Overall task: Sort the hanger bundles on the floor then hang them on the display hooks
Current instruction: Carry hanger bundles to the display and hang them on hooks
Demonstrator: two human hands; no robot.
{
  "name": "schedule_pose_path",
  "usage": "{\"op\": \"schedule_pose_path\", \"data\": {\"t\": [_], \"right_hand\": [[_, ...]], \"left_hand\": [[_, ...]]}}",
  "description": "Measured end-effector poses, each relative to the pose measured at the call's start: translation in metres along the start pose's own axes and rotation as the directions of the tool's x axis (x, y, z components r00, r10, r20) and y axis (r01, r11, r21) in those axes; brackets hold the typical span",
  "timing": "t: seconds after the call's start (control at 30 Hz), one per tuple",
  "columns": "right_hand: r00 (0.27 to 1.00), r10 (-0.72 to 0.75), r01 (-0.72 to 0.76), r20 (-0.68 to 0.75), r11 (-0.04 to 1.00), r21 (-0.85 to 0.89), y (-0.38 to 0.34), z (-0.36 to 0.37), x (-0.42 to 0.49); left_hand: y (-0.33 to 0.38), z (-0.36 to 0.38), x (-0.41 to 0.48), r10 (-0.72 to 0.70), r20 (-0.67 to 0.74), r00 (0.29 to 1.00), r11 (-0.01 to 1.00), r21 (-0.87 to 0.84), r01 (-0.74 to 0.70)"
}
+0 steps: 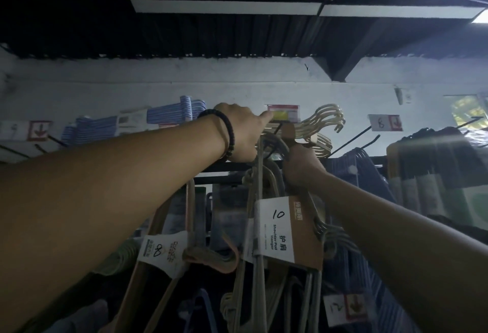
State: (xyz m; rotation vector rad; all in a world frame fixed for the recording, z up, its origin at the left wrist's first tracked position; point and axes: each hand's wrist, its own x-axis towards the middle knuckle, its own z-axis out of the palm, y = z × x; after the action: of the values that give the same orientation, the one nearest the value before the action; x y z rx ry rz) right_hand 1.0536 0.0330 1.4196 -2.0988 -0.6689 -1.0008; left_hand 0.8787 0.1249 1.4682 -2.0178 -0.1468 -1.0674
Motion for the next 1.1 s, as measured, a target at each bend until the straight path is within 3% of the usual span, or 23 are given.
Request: {"op": "schedule_pose_path", "data": {"t": [0.33,0.6,0.7,0.8,0.9,1.0,1.1], "right_hand": [[0.99,0.138,-0.135,-0.033,0.988,0.074,0.014,0.068,-0.004],[0.965,0.217,-0.236,0.145,0.964,0.125,0.007,0.054,-0.017],[0.99,0.137,-0.132,-0.027,0.98,0.147,-0.012,0.038,-0.052],[0.969,-0.044,0.12,-0.245,0.944,0.306,-0.033,0.034,-0.116],[0.967,-0.115,0.208,-0.226,0.871,0.445,-0.054,0.052,-0.198],[0.968,-0.233,0.251,-0.097,0.851,0.462,-0.075,0.09,-0.283],[0.954,-0.297,0.282,-0.027,0.868,0.409,-0.087,0.144,-0.362]], "left_hand": [[0.003,0.029,-0.003,-0.07,-0.041,0.997,0.995,-0.07,0.067],[0.004,0.036,-0.007,-0.093,-0.021,0.995,0.994,-0.068,0.091],[0.006,0.037,-0.032,-0.107,-0.018,0.994,0.98,-0.171,0.103],[0.008,0.052,-0.084,-0.161,-0.033,0.986,0.965,-0.216,0.15],[0.012,0.067,-0.167,-0.236,-0.076,0.969,0.94,-0.271,0.208],[0.01,0.071,-0.277,-0.344,0.077,0.936,0.873,-0.34,0.349],[0.01,0.084,-0.406,-0.43,0.455,0.78,0.728,-0.336,0.598]]}}
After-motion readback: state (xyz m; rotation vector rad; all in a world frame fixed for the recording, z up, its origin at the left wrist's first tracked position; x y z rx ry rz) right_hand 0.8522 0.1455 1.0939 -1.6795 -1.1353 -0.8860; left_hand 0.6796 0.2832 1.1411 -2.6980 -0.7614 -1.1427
